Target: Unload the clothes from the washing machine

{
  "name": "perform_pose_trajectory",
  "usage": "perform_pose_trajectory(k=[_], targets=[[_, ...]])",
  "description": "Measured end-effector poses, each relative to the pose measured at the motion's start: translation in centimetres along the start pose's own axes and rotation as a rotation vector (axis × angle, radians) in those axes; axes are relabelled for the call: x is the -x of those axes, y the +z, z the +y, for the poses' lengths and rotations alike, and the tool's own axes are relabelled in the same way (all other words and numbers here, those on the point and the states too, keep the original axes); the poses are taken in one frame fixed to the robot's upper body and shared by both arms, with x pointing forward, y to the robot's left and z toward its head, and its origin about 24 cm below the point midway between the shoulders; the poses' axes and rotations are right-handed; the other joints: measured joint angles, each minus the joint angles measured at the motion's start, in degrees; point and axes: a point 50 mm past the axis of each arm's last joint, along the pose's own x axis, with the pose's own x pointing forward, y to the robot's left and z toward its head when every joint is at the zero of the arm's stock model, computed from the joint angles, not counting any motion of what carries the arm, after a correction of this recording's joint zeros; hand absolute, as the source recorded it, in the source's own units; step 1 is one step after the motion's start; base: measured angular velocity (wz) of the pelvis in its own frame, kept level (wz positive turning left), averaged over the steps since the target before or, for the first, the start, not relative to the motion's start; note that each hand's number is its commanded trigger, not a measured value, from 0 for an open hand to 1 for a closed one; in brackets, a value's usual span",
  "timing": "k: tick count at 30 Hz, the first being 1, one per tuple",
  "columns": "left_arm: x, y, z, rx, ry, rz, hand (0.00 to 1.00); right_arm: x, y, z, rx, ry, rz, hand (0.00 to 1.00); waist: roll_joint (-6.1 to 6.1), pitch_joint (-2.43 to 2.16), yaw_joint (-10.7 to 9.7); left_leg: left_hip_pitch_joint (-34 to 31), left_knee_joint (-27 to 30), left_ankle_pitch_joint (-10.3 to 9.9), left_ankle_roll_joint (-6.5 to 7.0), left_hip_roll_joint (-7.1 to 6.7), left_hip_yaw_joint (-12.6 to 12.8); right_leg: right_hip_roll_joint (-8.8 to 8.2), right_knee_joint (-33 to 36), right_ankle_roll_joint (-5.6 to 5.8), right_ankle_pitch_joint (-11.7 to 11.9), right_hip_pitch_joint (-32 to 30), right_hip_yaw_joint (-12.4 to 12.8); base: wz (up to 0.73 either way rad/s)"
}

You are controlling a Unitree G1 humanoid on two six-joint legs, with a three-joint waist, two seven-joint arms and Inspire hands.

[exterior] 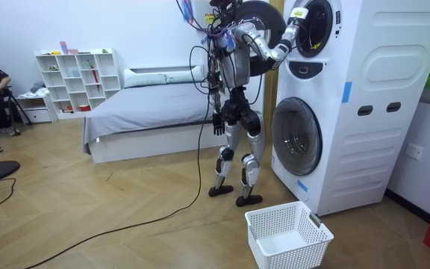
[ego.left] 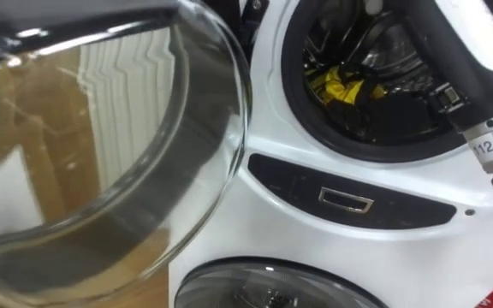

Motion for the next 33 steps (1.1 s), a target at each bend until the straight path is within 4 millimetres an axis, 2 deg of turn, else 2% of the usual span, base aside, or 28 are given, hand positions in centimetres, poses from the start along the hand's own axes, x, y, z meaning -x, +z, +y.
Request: perform_pose_trajectory(k=[5, 7, 9, 11, 13, 15, 20, 24, 33], targets=[[0.1, 0.3, 0.2, -0.004, 0.009, -0.004, 0.0, 0.1, -1.1, 0.8, 0.005, 0.049, 0.052, 0.0, 0.37, 0.0, 0.4, 0.0, 0.5, 0.1, 0.14, -0.14, -0.3, -0.12, -0.1, 0.3, 0.2, 0.4, 0.0, 0.04], [0.1, 0.5, 0.4, -0.015, 0.014, -0.009, 0.0, 1.1, -4.3, 3.6, 0.002, 0.225, 0.24, 0.0, 0.28, 0.05, 0.6, -0.1, 0.6, 0.1, 0.18, -0.24, -0.4, -0.18, -0.1, 0.54, 0.2, 0.3, 0.1, 0.02], [0.1, 0.6, 0.5, -0.017, 0.015, -0.009, 0.0, 2.4, -6.6, 5.6, -0.025, 0.365, 0.394, 0.0, 0.31, 0.15, 0.6, -0.7, 0.6, 0.2, 0.24, -0.34, -0.4, -0.23, 0.0, 0.57, 0.2, -0.4, 0.1, 0.0], [0.1, 0.6, 0.6, -0.034, 0.017, -0.007, 0.0, 2.0, -6.1, 5.2, 0.02, 0.395, 0.357, 0.0, 0.53, 0.15, 0.7, -1.6, 0.6, 0.2, 0.27, -0.35, -0.5, -0.25, 0.0, 0.61, 0.2, -1.3, 0.0, 0.03], [0.3, 0.9, 1.0, -0.053, 0.02, -0.017, 0.0, 2.1, -6.3, 5.3, 0.014, 0.43, 0.369, 0.0, 0.04, -0.17, 0.3, -1.8, 0.6, 0.5, -0.19, -0.2, -1.0, -0.2, -0.1, 0.87, -0.1, -1.3, -0.5, 0.09], [0.3, 1.3, 1.3, -0.056, 0.02, -0.028, 0.0, 2.3, -6.5, 5.5, 0.009, 0.457, 0.382, 0.0, -0.45, -0.3, 0.3, -1.4, 0.6, 0.5, -0.2, -0.09, -1.0, -0.09, -0.1, 0.86, -0.3, -0.8, -0.6, 0.0], [0.3, 1.6, 1.4, -0.062, 0.02, -0.041, 0.0, 2.5, -7.0, 5.6, 0.003, 0.488, 0.415, 0.0, -0.74, -0.28, 0.5, -0.6, 0.6, 0.2, 0.2, -0.2, -0.9, -0.17, -0.8, 0.37, 0.1, 0.4, -1.0, 0.01], [0.3, 1.1, 1.4, -0.062, 0.021, -0.022, 0.0, 2.6, -7.2, 5.6, 0.006, 0.5, 0.431, 0.0, -0.79, -0.27, 0.6, -0.3, 0.4, 0.2, 0.25, -0.2, -0.9, -0.26, -1.0, 0.35, 0.3, 0.7, -1.4, 0.0], [0.3, 1.5, 1.5, -0.063, 0.024, -0.032, 0.0, 2.7, -7.3, 5.6, 0.013, 0.507, 0.44, 0.0, -0.91, -0.23, 1.1, -0.3, 0.4, 0.2, 0.24, -0.17, -0.9, -0.26, -1.0, 0.34, 0.3, 0.8, -1.4, 0.0]])
